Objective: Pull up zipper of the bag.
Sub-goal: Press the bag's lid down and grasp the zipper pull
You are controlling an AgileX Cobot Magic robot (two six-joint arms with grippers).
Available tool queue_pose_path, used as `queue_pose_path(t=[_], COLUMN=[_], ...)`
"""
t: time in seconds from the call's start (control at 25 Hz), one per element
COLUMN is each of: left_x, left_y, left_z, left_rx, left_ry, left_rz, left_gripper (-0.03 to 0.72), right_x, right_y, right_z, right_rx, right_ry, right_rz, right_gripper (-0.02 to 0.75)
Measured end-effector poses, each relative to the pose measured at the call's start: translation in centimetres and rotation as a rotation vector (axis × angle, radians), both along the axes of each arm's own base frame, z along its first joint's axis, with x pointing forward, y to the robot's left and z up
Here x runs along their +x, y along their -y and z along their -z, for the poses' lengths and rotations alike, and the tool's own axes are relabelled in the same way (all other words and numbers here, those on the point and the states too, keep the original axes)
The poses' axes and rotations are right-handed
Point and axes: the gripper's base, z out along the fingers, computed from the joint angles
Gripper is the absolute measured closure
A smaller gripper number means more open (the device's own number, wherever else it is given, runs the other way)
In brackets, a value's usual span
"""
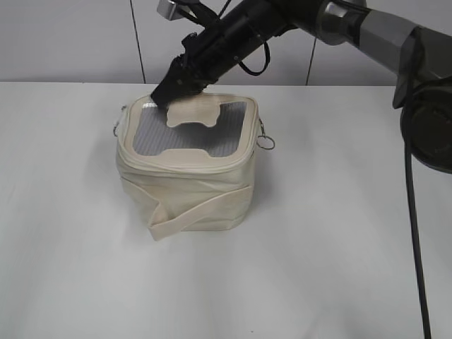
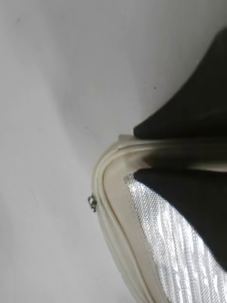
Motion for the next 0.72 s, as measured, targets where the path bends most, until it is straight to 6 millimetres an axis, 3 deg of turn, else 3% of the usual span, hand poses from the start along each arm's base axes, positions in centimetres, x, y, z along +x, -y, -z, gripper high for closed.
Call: queue_pose_path(t=[0.08, 0.32, 0.52, 0.72], left_x=[1.0, 5.7, 10.0, 13.4], left_y=[0.1, 0.6, 1.8, 2.9], left_z=[0.4, 3.6, 6.1, 8.1], left_rx=[-0.015, -0.046, -0.094, 0.105], left_ry=[0.012, 0.013, 0.026, 0.121], left_rz=[0.010, 0.070, 0.219, 0.423], left_gripper=[0.435, 0.333, 0.312, 0.312], right_x=[0.0, -0.1, -0.1, -0.1], right_y=[0.0, 0.0, 0.0, 0.0], right_z=[0.1, 0.1, 0.1, 0.1], right_rx=[-0.005, -0.009, -0.008, -0.009], right_ry=[-0.007, -0.014, -0.015, -0.026], right_rz=[-0.001, -0.008, -0.010, -0.003], right_gripper=[0.670, 0.673, 0.674, 0.675])
